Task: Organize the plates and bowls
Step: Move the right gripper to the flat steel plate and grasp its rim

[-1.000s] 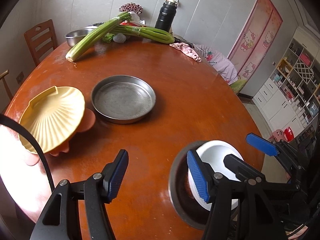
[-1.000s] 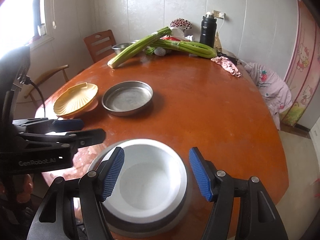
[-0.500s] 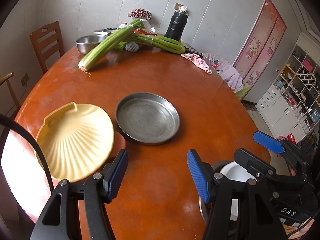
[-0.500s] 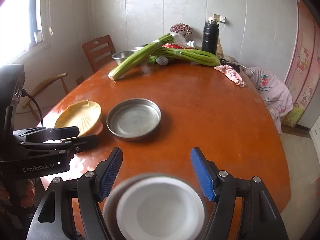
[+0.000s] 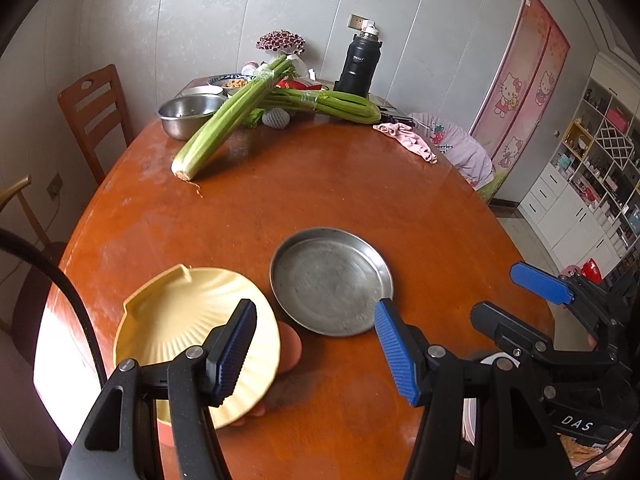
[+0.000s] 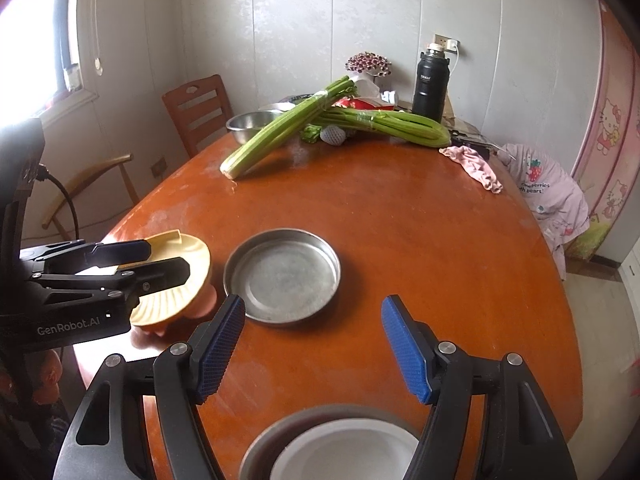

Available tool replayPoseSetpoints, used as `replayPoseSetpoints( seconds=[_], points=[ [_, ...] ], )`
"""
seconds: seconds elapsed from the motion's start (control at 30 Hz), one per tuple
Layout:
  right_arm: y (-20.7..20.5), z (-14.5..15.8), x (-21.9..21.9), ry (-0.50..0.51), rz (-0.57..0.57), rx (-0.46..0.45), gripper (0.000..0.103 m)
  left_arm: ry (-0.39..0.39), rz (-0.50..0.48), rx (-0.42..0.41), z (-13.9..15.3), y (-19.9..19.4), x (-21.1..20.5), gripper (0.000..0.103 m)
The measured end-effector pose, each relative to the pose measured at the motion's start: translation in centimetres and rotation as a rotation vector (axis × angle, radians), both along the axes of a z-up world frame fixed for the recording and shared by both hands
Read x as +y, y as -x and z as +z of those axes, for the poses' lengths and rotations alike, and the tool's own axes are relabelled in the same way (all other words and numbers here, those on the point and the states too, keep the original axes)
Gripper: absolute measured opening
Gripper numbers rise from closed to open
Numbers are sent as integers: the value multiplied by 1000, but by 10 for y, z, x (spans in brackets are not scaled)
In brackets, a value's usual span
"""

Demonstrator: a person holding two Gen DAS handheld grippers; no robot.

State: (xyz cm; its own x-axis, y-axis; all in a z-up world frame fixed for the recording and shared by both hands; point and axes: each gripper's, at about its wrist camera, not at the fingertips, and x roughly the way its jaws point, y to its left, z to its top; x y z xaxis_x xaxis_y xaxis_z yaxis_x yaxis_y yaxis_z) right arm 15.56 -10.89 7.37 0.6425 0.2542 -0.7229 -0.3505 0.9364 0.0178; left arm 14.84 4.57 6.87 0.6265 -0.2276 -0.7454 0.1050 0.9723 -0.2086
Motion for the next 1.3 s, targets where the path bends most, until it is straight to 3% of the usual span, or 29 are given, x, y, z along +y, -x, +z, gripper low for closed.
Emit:
replayPoseSetpoints(
  seconds=[0.3, 0.47, 0.73, 1.07, 1.3],
  points=[
    [-27, 22, 7, -32, -3, -22, 73, -37, -17, -15, 18, -26, 5, 61],
    [-51, 20, 5, -14, -30, 4, 73, -31, -38, 7, 17, -49, 6, 61],
    [-86, -17, 1, 0, -59, 135, 73, -37, -56, 94, -9, -86, -1, 61],
    [-105, -56, 7, 38, -56, 233, 73, -37, -76, 189, -52, -111, -7, 61],
    [-115, -76, 9, 63, -60, 294, 73, -106, -75, 201, -66, -119, -15, 61]
  ],
)
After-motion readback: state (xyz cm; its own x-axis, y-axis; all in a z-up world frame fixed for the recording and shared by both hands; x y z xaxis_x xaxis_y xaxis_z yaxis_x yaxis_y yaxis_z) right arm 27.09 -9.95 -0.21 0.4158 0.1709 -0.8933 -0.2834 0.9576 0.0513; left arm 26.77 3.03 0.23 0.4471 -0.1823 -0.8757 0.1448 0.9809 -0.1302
